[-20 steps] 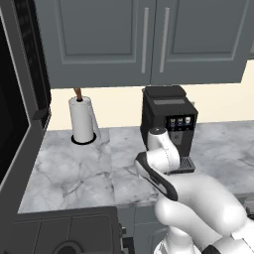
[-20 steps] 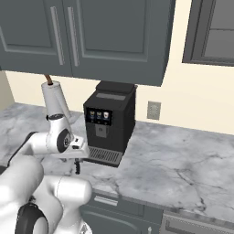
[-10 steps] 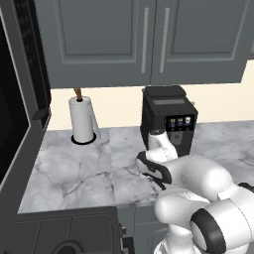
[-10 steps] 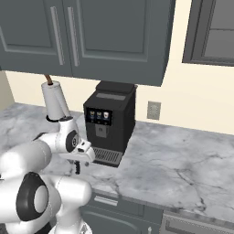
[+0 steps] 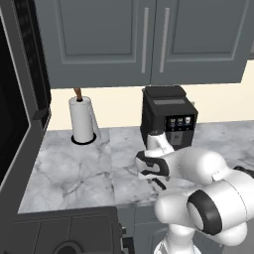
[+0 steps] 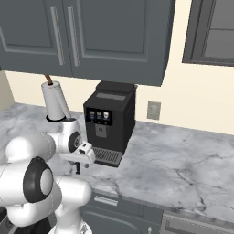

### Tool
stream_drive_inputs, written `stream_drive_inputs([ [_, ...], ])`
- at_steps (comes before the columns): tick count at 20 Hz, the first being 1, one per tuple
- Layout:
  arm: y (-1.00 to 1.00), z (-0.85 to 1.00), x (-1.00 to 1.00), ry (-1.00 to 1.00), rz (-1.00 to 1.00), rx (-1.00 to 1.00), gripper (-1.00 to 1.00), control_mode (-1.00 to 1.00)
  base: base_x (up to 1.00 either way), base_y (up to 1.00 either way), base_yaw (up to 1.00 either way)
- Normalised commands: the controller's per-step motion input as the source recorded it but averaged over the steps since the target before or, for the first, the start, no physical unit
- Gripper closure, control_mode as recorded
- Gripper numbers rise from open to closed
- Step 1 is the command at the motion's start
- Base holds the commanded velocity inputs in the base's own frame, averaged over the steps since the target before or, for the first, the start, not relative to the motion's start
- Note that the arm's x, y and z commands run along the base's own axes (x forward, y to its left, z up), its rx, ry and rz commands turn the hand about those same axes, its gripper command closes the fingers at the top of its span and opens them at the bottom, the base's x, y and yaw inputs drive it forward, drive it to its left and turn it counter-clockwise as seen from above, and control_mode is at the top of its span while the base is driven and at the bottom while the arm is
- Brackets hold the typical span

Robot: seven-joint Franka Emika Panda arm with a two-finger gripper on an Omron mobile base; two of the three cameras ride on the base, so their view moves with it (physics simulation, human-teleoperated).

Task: Retrieve the butter from the fridge and place it on a plate on the dining table. Then retrieve the butter knife by the fridge and place it near the plate.

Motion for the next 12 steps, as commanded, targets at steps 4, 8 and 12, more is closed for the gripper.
stream_drive_inputs([
  [4, 0.01, -0.38, -0.19, 0.0, 0.0, 0.03, -1.0, -1.0, 0.0, 0.0, 0.0],
  [8, 0.05, -0.43, -0.53, 0.0, 0.0, 0.04, -1.0, -1.0, 0.0, 0.0, 0.0],
  [12, 0.01, -0.37, -0.73, -0.03, 0.0, 0.03, -1.0, -1.0, 0.0, 0.0, 0.0],
])
